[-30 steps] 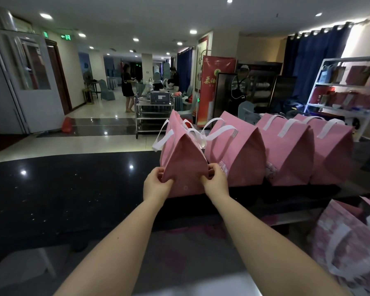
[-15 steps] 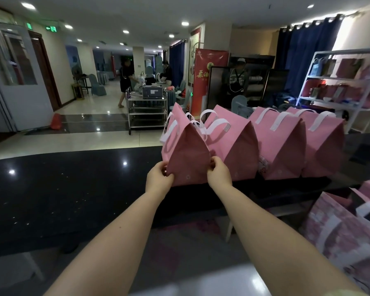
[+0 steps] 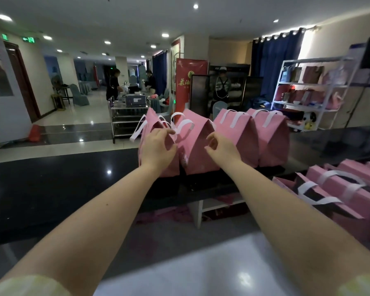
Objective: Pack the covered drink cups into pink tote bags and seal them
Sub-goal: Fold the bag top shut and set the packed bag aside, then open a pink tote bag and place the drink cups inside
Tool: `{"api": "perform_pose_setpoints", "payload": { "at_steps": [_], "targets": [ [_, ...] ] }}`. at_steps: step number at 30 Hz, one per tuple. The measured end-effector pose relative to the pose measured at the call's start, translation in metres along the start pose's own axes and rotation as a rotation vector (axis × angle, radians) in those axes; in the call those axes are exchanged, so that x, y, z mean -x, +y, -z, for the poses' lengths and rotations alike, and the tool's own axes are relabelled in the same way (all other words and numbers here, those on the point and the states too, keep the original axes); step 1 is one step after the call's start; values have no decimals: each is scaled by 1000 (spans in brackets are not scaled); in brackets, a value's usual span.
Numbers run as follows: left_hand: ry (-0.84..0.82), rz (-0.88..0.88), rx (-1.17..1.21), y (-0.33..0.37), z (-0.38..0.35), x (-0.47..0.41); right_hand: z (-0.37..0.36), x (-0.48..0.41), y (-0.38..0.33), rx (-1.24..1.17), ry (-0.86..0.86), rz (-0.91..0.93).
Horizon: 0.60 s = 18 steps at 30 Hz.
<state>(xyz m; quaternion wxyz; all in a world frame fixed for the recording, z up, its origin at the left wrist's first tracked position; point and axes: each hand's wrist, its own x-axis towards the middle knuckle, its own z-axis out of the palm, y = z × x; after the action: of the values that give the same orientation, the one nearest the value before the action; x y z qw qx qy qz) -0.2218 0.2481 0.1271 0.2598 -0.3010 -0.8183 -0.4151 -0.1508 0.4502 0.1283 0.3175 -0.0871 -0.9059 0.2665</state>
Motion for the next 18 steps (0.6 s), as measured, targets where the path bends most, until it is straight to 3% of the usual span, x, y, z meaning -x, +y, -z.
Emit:
{"api": "perform_pose_setpoints", "payload": {
  "at_steps": [12, 18],
  "targets": [
    [-178, -254, 145, 212, -127, 55, 211, 133, 119, 221, 76, -169],
    [-291, -248, 223, 312, -191, 114, 300, 212, 171, 277, 97, -300]
  ]
}}
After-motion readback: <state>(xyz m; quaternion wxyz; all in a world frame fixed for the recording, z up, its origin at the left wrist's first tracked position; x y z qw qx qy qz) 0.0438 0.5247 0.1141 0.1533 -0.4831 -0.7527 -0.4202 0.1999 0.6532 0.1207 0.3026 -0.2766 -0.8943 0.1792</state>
